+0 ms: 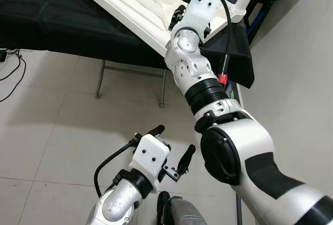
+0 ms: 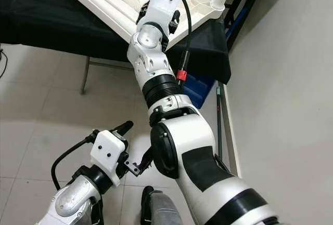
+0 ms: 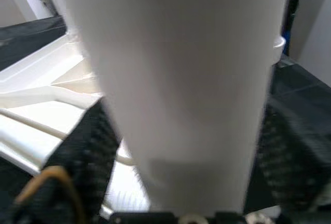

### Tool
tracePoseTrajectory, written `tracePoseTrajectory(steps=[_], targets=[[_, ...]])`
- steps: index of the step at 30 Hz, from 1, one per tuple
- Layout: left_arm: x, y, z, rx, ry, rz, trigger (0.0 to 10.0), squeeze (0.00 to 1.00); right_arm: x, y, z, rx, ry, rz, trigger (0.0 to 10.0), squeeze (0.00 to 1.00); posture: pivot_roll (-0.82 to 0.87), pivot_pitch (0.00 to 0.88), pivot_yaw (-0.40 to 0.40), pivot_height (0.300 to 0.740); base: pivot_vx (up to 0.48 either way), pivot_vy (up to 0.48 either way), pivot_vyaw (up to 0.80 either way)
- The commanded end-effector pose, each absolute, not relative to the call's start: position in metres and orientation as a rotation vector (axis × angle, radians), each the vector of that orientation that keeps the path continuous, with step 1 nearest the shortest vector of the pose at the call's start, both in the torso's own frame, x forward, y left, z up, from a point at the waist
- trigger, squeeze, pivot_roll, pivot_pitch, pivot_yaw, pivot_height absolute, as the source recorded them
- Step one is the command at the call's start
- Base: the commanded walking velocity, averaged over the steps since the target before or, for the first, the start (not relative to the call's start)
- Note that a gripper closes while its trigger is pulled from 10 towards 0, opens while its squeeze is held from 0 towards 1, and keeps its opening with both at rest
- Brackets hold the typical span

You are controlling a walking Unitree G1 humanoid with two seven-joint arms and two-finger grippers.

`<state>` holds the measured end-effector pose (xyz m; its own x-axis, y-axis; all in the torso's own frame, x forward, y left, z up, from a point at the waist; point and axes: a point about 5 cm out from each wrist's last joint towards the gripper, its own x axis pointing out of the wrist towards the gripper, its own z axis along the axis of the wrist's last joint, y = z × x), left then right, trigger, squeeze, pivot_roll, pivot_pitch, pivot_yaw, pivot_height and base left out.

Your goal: Building children table

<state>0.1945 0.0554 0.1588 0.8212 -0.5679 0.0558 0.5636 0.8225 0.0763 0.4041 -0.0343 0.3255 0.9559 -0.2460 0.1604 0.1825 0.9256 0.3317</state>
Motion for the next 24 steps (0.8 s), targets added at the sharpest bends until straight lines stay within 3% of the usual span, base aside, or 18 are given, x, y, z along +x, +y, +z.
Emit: tracePoseTrajectory(steps=[1,5,6,11,15,24], targets=[[0.191,0.051,0.155,0.034,-0.060,-0.616,10.0,0.00,0.402,-0.032,0.325,0.331,-0.214,-0.222,10.0,1.00,0.14,0.250,-0.189,0.740,0.000,0.000,0.00],[0.191,0.051,0.154,0.033,-0.060,-0.615,10.0,0.00,0.402,-0.032,0.327,0.325,-0.223,-0.208,10.0,1.00,0.14,0.250,-0.187,0.740,0.000,0.000,0.00],[0.192,0.052,0.154,0.033,-0.058,-0.613,10.0,0.00,0.402,-0.030,0.329,0.320,-0.231,-0.172,10.0,0.00,0.14,0.250,-0.187,0.740,0.000,0.000,0.00],[0.192,0.052,0.154,0.031,-0.057,-0.613,10.0,0.00,0.402,-0.034,0.327,0.304,-0.239,-0.141,10.0,0.00,0.13,0.249,-0.182,0.740,0.000,0.000,0.00],[0.194,0.053,0.154,0.032,-0.060,-0.610,10.0,0.00,0.402,-0.073,0.307,0.171,-0.247,-0.234,10.0,0.00,0.12,0.245,-0.168,0.740,0.000,0.000,0.00],[0.196,0.055,0.154,0.037,-0.061,-0.607,10.0,0.00,0.393,-0.084,0.287,0.128,-0.222,-0.227,10.0,0.00,0.12,0.245,-0.163,0.740,0.000,0.000,0.00]])
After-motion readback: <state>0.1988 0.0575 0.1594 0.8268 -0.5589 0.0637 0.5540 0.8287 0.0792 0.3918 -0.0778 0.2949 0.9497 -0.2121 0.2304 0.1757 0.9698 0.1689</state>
